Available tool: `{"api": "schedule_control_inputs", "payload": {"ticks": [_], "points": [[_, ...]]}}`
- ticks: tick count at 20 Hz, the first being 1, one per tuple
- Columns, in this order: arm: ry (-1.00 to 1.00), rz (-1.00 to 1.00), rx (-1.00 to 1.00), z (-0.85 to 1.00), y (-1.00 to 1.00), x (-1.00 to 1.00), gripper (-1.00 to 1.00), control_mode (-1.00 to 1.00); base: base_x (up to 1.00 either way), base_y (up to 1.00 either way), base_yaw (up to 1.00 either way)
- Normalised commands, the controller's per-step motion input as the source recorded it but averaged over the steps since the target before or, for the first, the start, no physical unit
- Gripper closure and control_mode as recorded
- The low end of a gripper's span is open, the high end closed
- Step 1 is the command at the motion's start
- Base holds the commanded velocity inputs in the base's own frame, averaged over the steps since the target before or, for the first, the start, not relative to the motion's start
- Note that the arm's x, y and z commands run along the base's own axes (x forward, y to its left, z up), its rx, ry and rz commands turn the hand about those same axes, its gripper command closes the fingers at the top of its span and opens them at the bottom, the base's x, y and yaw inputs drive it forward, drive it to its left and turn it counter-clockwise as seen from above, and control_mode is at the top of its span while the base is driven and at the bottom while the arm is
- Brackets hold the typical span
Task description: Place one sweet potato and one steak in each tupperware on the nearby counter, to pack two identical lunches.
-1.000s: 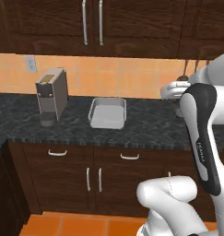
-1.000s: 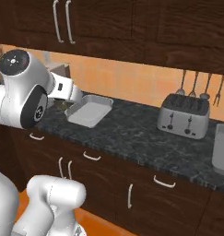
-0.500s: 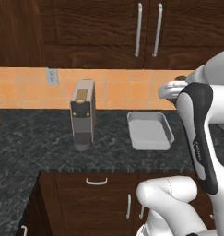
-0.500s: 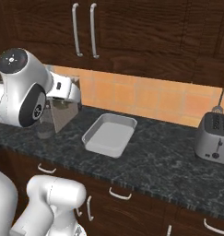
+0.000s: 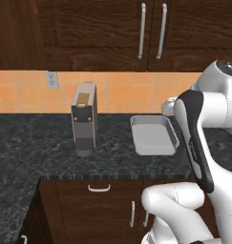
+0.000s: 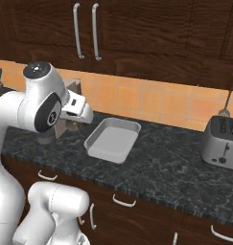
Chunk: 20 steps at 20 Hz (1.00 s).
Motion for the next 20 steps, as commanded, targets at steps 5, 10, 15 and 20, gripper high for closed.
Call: {"api": "schedule_control_inputs", "payload": {"ticks": [5,10,15,20], "points": [[0.45,-0.06,0.0,-0.94,-0.08,0.83,1.0,-1.0,0.0,0.0,0.0],[0.31,-0.02,0.0,-0.75,-0.06,0.96,1.0,-1.0,0.0,0.0,0.0],[0.08,0.0,0.01,-0.67,-0.15,0.96,1.0,-1.0,0.0,0.0,0.0],[0.0,0.0,0.02,-0.76,-0.18,0.84,1.0,-1.0,0.0,0.0,0.0]]}}
